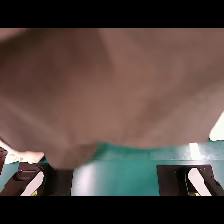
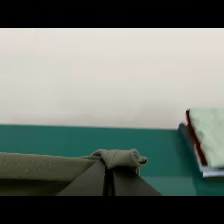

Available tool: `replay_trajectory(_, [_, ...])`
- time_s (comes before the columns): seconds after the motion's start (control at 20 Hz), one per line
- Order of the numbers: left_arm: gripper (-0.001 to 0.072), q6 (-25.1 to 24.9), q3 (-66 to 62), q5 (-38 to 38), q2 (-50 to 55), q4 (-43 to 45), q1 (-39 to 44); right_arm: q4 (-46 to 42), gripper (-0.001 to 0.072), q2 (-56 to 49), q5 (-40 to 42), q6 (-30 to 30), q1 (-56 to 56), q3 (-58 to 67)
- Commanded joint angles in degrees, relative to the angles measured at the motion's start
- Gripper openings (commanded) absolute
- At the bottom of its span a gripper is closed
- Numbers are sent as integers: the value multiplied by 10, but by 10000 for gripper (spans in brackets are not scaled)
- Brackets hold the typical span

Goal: Fold the shirts.

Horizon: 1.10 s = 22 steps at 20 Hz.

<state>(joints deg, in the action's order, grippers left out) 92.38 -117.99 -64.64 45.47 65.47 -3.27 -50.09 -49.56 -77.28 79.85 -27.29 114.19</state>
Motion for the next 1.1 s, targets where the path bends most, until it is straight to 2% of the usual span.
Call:
replay_trajectory(0.0, [23,6,84,-97,68,-14,0,5,17,-60,-81,18,19,-51])
replay_trajectory(0.15, [23,-5,185,-145,153,-28,0,-50,16,-123,-98,24,110,-171])
replay_trajectory(0.3, [24,-28,288,-132,226,-40,0,-162,17,-200,-81,41,202,-272])
replay_trajectory(0.45, [23,-31,344,-95,319,-40,0,-179,17,-302,-36,43,241,-306])
replay_trajectory(0.6, [23,-59,339,8,409,-54,0,-173,17,-407,0,48,243,-252])
replay_trajectory(0.65, [23,-65,323,53,435,-59,0,-173,16,-442,3,48,243,-210])
replay_trajectory(0.75, [23,-69,271,96,476,-60,0,-170,17,-499,4,48,243,-122])
replay_trajectory(0.9, [23,-70,196,107,520,-59,0,-170,17,-560,3,48,244,-5])
replay_trajectory(1.05, [24,-79,192,97,522,-57,-1,-171,16,-567,3,47,244,18])
